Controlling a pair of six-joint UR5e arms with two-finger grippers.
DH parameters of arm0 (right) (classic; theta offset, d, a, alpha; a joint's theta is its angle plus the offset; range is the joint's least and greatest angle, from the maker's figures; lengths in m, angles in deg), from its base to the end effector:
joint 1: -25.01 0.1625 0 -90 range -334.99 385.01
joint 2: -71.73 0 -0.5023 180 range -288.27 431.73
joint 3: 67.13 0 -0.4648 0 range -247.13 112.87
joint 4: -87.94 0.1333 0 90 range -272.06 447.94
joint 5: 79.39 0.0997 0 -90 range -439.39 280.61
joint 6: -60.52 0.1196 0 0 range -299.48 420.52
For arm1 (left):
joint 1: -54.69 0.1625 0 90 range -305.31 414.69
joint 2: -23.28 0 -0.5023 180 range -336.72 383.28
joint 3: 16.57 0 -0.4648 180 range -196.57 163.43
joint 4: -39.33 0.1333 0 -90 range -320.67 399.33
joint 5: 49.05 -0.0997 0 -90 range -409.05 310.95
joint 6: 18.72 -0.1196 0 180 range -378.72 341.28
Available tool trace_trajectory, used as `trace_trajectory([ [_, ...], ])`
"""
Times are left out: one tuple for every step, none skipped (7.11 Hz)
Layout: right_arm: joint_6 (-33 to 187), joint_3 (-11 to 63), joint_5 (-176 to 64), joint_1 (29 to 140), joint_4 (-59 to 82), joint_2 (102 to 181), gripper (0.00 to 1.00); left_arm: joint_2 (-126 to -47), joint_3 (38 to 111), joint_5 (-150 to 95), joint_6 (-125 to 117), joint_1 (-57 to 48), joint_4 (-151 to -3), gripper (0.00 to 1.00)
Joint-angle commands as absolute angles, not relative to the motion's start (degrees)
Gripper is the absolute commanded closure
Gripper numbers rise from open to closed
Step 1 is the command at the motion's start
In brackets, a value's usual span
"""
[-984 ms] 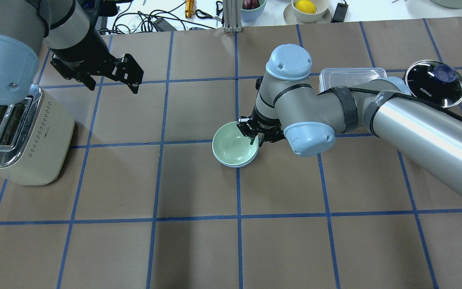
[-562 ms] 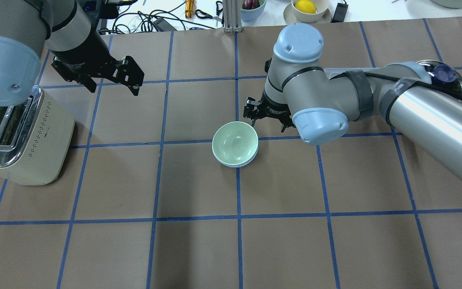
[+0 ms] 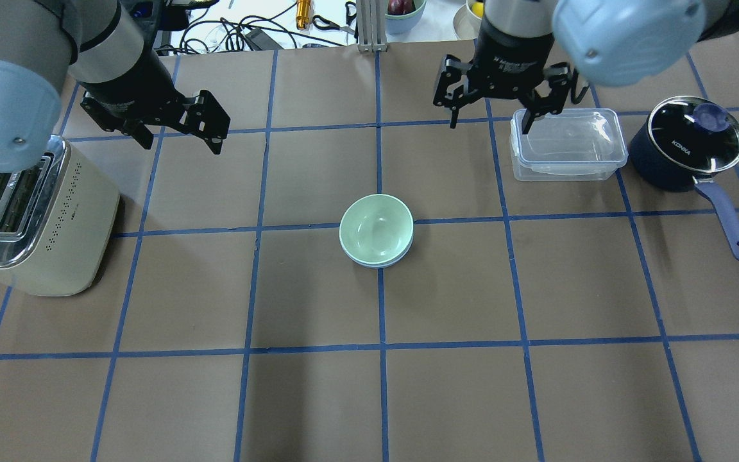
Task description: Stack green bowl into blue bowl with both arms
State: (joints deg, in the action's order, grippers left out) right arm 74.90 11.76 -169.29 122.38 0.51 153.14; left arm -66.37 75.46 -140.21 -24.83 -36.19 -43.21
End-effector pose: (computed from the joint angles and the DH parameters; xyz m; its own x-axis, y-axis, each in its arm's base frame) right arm 0.2144 -0.6166 0.5599 -0.9925 0.1220 -0.0015 0.1220 0.9925 0.0013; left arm -0.1397 -0.5707 0.5422 -0.9924 0.1191 -0.0307 0.1216 0.9877 -0.0980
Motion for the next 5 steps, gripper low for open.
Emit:
trace_trajectory([
  [68.53, 8.8, -169.74, 119.76, 6.28, 156.7, 0.0, -66.1, 75.72, -139.24, -23.04, -35.93, -43.82, 0.0],
  [68.17, 8.89, -169.82, 119.93, 6.2, 156.98, 0.0, -64.19, 74.15, -139.66, -22.85, -36.1, -45.99, 0.0],
  [66.6, 9.68, -169.74, 119.76, 6.29, 157.07, 0.01, -64.78, 71.79, -139.4, -23.02, -36.63, -46.71, 0.0],
  [63.88, 12.82, -169.56, 119.58, 5.85, 158.38, 0.01, -65.66, 71.42, -139.66, -23.46, -36.54, -46.89, 0.0],
  [64.12, 16.76, -169.82, 119.49, 3.5, 161.61, 0.0, -64.27, 71.33, -139.49, -23.47, -36.63, -47.67, 0.0],
])
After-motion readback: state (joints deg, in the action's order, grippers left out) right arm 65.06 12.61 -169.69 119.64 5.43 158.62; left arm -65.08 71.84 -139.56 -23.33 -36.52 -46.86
